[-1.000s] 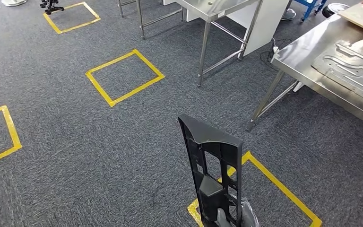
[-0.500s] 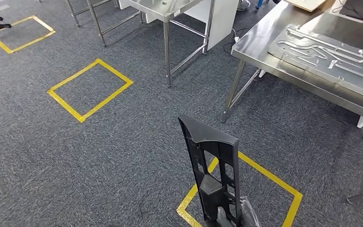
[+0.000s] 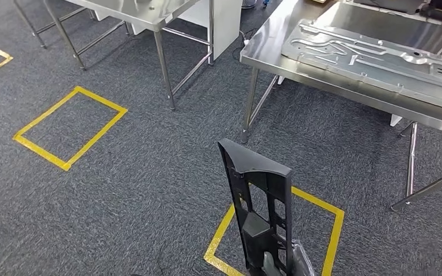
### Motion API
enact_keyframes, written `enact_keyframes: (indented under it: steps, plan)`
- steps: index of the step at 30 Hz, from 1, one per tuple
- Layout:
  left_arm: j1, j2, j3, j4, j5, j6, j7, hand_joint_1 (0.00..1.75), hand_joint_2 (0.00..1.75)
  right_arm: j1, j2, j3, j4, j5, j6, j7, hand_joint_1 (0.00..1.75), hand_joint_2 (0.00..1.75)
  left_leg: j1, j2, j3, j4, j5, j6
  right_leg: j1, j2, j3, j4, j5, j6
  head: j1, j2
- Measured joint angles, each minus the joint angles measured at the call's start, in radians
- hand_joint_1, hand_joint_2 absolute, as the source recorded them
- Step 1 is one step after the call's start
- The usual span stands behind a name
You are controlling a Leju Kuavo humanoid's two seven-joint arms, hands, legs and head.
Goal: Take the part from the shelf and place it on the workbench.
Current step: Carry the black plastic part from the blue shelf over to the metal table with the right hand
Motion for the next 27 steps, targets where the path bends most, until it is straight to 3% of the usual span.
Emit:
enact_keyframes:
  steps: [2, 4, 6, 8, 9, 10, 11, 13, 15, 17, 18, 20, 21, 23, 24, 25, 27]
  plan:
    - [-0.002, 0.0, -0.003, 0.0, -0.002, 0.0, 0.0, 0.0, 0.0, 0.008, 0.0, 0.0, -0.008, -0.002, -0.005, 0.001, 1.75, 1.75, 0.0, 0.02, 0.009, -0.002, -0.008, -0.012, 0.0, 0.028, 0.0, -0.003, 0.0, -0.011, 0.0, 0.0]
    - [-0.006, 0.0, -0.008, 0.0, -0.005, -0.001, 0.001, 0.0, 0.0, 0.018, -0.003, 0.0, -0.017, -0.004, -0.011, 0.002, 1.75, 1.75, 0.005, -0.01, 0.005, 0.027, -0.032, -0.023, -0.004, 0.054, 0.006, -0.01, 0.002, -0.023, 0.0, 0.0]
    - [-0.008, 0.0, -0.013, 0.0, -0.008, -0.002, 0.003, 0.0, 0.0, 0.023, -0.008, 0.0, -0.026, -0.007, -0.015, 0.002, 1.75, 1.75, 0.009, -0.071, -0.041, 0.136, -0.092, -0.029, -0.006, 0.078, 0.01, -0.013, 0.002, -0.032, 0.0, 0.0]
    - [-0.006, 0.0, -0.016, 0.0, -0.01, -0.004, 0.007, 0.0, 0.0, 0.026, -0.011, 0.0, -0.032, -0.01, -0.016, 0.003, 1.75, 1.75, 0.009, -0.096, -0.108, 0.265, -0.14, -0.03, -0.003, 0.107, 0.011, -0.011, -0.001, -0.038, 0.0, 0.0]
    - [-0.005, 0.0, -0.016, 0.0, -0.011, -0.005, 0.008, 0.0, 0.0, 0.029, -0.012, 0.0, -0.034, -0.011, -0.016, 0.003, 1.75, 1.75, 0.009, -0.099, -0.126, 0.29, -0.136, -0.03, -0.001, 0.123, 0.013, -0.01, -0.002, -0.039, 0.0, 0.0]
    - [-0.004, 0.0, -0.017, 0.0, -0.011, -0.006, 0.009, 0.0, 0.0, 0.032, -0.012, 0.0, -0.036, -0.011, -0.015, 0.004, 1.75, 1.75, 0.009, -0.102, -0.126, 0.273, -0.109, -0.027, 0.0, 0.14, 0.015, -0.007, -0.004, -0.039, 0.0, 0.0]
    - [-0.004, 0.0, -0.018, 0.0, -0.011, -0.007, 0.009, 0.0, 0.0, 0.034, -0.012, 0.0, -0.038, -0.012, -0.015, 0.004, 1.75, 1.75, 0.009, -0.109, -0.108, 0.219, -0.066, -0.024, 0.0, 0.156, 0.017, -0.004, -0.006, -0.037, 0.0, 0.0]
    - [-0.005, 0.001, -0.018, 0.0, -0.011, -0.009, 0.009, 0.0, 0.0, 0.036, -0.012, 0.0, -0.043, -0.012, -0.015, 0.004, 1.75, 1.75, 0.01, -0.155, -0.061, 0.089, 0.002, -0.013, 0.001, 0.185, 0.018, 0.003, -0.012, -0.032, 0.0, 0.0]
    - [-0.007, 0.002, -0.019, 0.0, -0.011, -0.009, 0.009, 0.0, 0.0, 0.037, -0.012, 0.0, -0.047, -0.012, -0.015, 0.005, 1.75, 1.75, 0.007, -0.189, -0.04, 0.03, 0.016, -0.005, -0.003, 0.208, 0.011, 0.006, -0.013, -0.021, 0.0, 0.0]
    - [-0.01, 0.001, -0.019, 0.0, -0.012, -0.009, 0.01, 0.0, 0.0, 0.041, -0.012, 0.0, -0.051, -0.013, -0.016, 0.005, 1.75, 1.75, 0.007, -0.174, -0.035, 0.019, 0.018, 0.005, -0.008, 0.231, 0.006, 0.002, -0.009, -0.006, 0.0, 0.0]
    - [-0.011, 0.001, -0.019, 0.0, -0.012, -0.009, 0.01, 0.0, 0.0, 0.044, -0.012, 0.0, -0.053, -0.013, -0.016, 0.005, 1.75, 1.75, 0.009, -0.161, -0.029, 0.01, 0.022, 0.012, -0.007, 0.223, 0.004, 0.005, -0.01, -0.001, 0.0, 0.0]
    - [-0.012, 0.0, -0.019, 0.0, -0.014, -0.01, 0.01, 0.0, 0.0, 0.047, -0.011, 0.0, -0.057, -0.014, -0.015, 0.005, 1.75, 1.75, 0.014, -0.133, -0.02, -0.008, 0.029, 0.026, -0.004, 0.167, -0.022, 0.056, -0.04, 0.006, 0.0, 0.0]
    - [-0.012, 0.0, -0.019, 0.0, -0.014, -0.01, 0.01, 0.0, 0.0, 0.047, -0.011, -0.001, -0.059, -0.016, -0.015, 0.006, 1.75, 1.75, 0.013, -0.119, -0.017, -0.011, 0.029, 0.03, -0.003, 0.13, -0.051, 0.109, -0.068, 0.009, 0.0, 0.0]
    - [-0.01, 0.001, -0.019, 0.0, -0.014, -0.011, 0.011, 0.0, 0.0, 0.047, -0.01, -0.002, -0.061, -0.019, -0.012, 0.01, 1.75, 1.75, 0.011, -0.089, -0.015, -0.012, 0.025, 0.032, -0.007, 0.097, -0.116, 0.228, -0.114, 0.017, 0.0, 0.0]
    - [-0.01, 0.001, -0.02, 0.0, -0.014, -0.011, 0.011, 0.0, 0.0, 0.049, -0.01, -0.003, -0.061, -0.02, -0.01, 0.012, 1.75, 1.75, 0.011, -0.074, -0.013, -0.012, 0.022, 0.031, -0.01, 0.091, -0.133, 0.257, -0.115, 0.02, 0.0, 0.0]
    - [-0.009, 0.001, -0.02, 0.0, -0.014, -0.011, 0.012, 0.0, 0.0, 0.051, -0.01, -0.004, -0.062, -0.021, -0.008, 0.014, 1.75, 1.75, 0.011, -0.06, -0.009, -0.012, 0.019, 0.029, -0.012, 0.086, -0.131, 0.248, -0.097, 0.022, 0.0, 0.0]
    - [-0.01, 0.0, -0.021, 0.0, -0.015, -0.011, 0.013, 0.0, 0.0, 0.053, -0.01, -0.006, -0.065, -0.021, -0.003, 0.015, 1.75, 1.75, 0.01, -0.035, 0.002, -0.012, 0.011, 0.023, -0.013, 0.06, -0.071, 0.134, -0.029, 0.02, 0.0, 0.0]
